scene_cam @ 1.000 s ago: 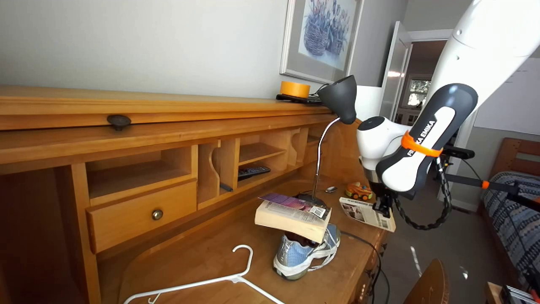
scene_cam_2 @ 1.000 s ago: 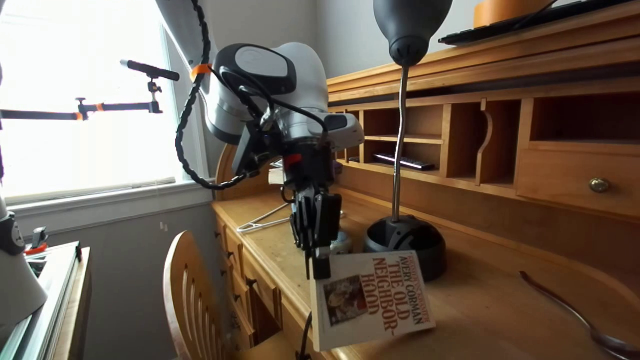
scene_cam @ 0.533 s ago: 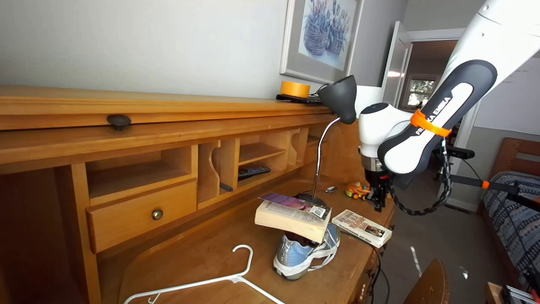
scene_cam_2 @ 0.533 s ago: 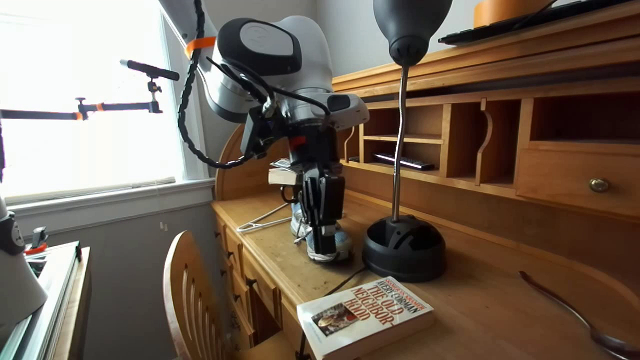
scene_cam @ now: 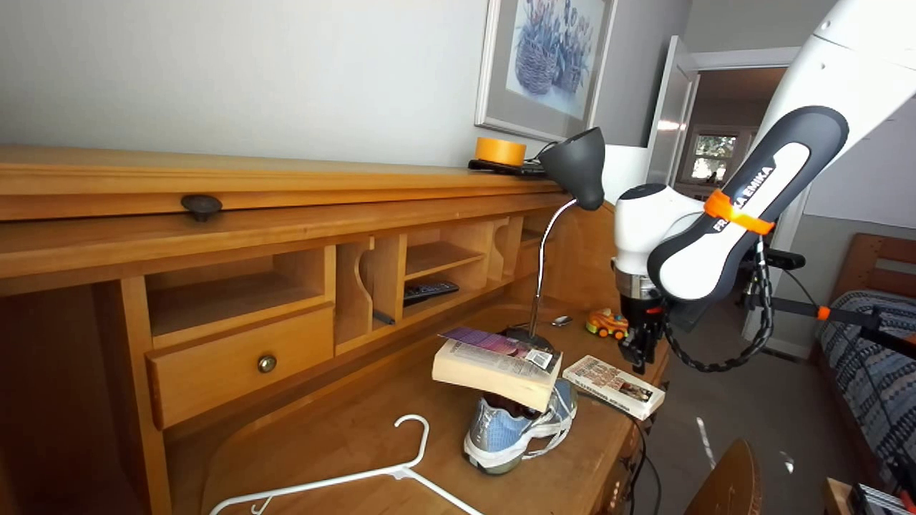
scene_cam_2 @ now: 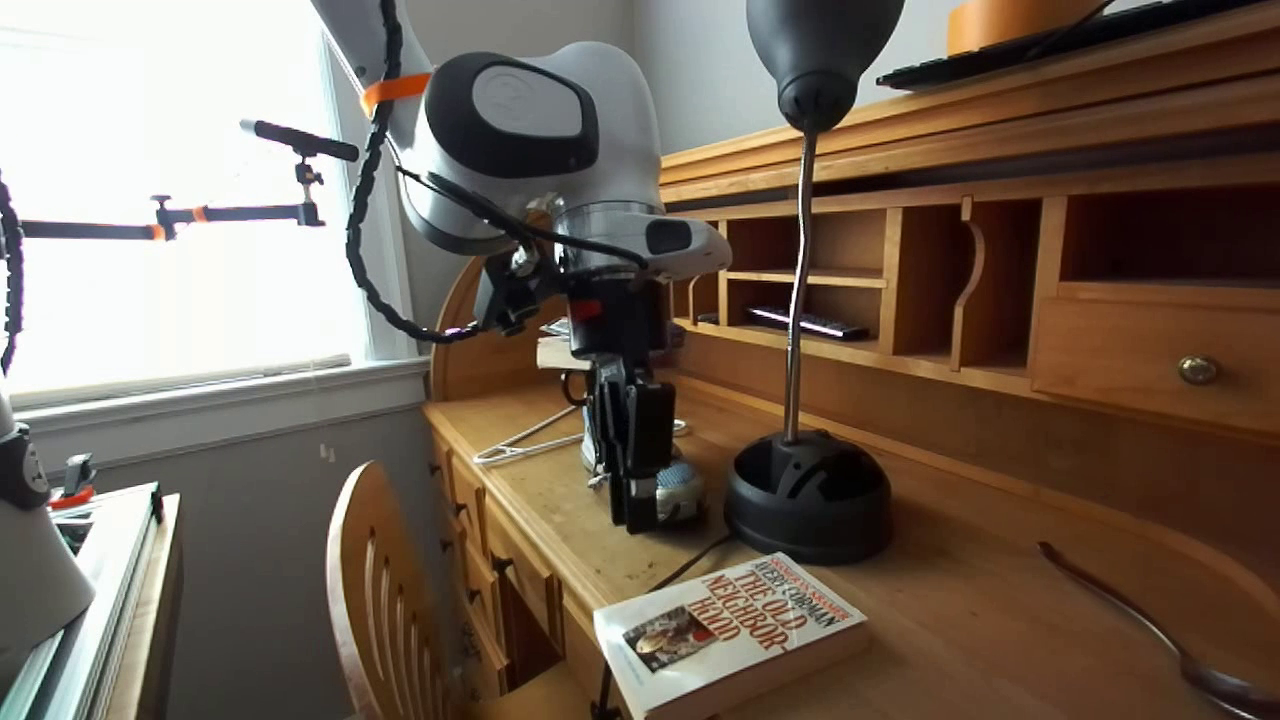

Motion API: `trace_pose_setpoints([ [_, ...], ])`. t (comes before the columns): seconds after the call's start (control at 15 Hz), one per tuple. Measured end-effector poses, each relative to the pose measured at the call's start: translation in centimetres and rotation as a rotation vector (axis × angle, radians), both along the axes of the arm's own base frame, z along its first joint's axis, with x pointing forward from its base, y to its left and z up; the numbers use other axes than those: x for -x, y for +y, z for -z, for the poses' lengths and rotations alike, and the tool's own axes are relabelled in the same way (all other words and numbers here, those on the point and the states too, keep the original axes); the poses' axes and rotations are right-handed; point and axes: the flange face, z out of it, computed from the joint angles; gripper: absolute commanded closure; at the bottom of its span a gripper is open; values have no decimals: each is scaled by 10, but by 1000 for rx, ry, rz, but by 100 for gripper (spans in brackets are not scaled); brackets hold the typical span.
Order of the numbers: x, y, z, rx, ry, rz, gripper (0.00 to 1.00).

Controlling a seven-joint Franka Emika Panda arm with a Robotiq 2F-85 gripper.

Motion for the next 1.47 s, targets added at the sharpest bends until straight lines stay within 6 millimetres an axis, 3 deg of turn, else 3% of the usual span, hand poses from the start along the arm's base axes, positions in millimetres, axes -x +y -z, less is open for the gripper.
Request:
trace_pose_setpoints([
  [0.27,8,13,16,-13,0,-41,0],
  [0.93,26,28,62,121,75,-202,0],
  [1.47,24,29,91,223,77,-246,0],
])
